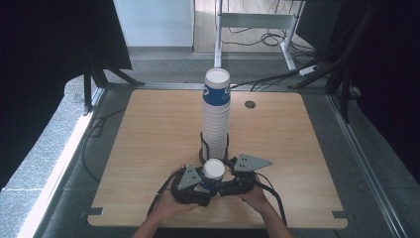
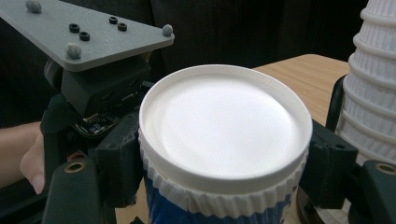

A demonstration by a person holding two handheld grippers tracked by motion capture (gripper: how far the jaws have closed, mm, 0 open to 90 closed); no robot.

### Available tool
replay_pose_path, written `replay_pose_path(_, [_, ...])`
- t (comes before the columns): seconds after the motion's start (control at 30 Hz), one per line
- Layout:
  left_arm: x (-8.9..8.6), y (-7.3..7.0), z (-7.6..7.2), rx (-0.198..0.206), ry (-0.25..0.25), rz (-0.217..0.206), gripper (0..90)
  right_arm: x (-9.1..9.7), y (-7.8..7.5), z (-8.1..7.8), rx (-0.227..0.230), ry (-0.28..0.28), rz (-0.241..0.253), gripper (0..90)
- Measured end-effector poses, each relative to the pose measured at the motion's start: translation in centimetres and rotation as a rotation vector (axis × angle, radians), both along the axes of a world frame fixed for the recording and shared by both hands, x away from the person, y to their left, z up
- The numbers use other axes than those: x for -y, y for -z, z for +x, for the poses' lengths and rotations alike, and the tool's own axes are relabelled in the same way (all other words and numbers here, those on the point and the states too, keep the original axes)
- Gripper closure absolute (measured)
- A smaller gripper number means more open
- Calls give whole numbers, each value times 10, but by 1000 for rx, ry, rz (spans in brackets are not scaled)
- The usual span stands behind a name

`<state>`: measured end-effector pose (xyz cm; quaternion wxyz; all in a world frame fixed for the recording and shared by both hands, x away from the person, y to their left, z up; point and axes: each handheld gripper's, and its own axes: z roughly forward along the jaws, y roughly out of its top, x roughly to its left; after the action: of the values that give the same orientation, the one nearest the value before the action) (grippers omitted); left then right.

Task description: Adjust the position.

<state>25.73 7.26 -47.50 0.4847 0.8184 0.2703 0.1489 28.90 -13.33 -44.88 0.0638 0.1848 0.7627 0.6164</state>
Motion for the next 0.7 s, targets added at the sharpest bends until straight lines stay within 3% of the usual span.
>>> replay_pose_path(0.43, [0, 0, 0, 15, 3, 45, 177, 1, 1, 2, -10, -3, -17, 234])
replay_pose_path(0.7, [-1, -2, 0, 44, -11, 81, 178, 5, -3, 1, -7, -8, 5, 220])
